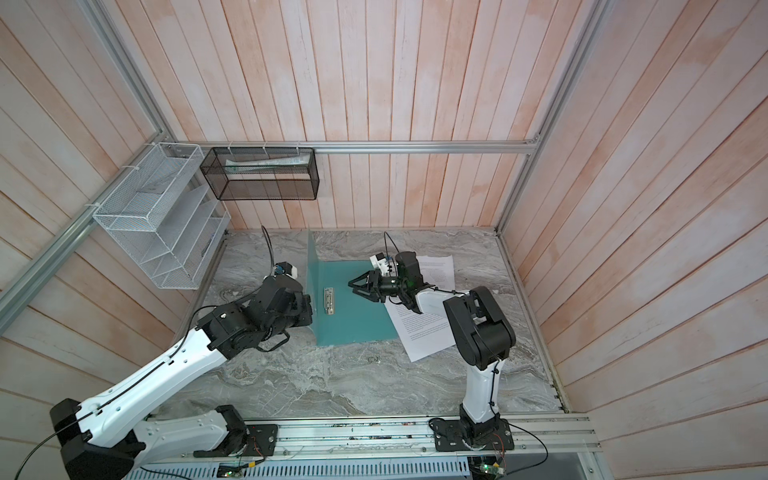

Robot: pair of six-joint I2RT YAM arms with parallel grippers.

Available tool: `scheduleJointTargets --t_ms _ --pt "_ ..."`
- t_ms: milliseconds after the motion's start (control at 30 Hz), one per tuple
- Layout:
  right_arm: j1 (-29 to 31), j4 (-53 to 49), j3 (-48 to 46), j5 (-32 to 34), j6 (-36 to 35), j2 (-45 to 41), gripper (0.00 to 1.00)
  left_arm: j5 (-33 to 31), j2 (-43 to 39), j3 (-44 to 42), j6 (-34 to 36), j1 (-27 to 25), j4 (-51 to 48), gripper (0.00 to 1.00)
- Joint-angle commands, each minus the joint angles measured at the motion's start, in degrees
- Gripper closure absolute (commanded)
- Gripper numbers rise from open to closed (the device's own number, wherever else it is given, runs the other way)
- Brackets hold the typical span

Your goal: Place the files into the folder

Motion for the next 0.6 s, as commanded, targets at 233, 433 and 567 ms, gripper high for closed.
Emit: scheduleJointTargets --t_ms 233,433,567 --pt "8.6 -4.4 8.8 2.6 -2.2 5.2 0.6 9.8 -1.3 -2.1 7.9 4.7 0.4 1.0" --pt "12.3 -5.3 10.2 4.8 -1.7 5.8 0.61 9.1 -1.2 -2.8 11.9 12.2 -1.6 0.88" --pt "13.7 -3.8 10.9 5.4 -0.3 7.0 0.62 4.3 -0.1 -1.5 15.0 18.9 -3.7 0.29"
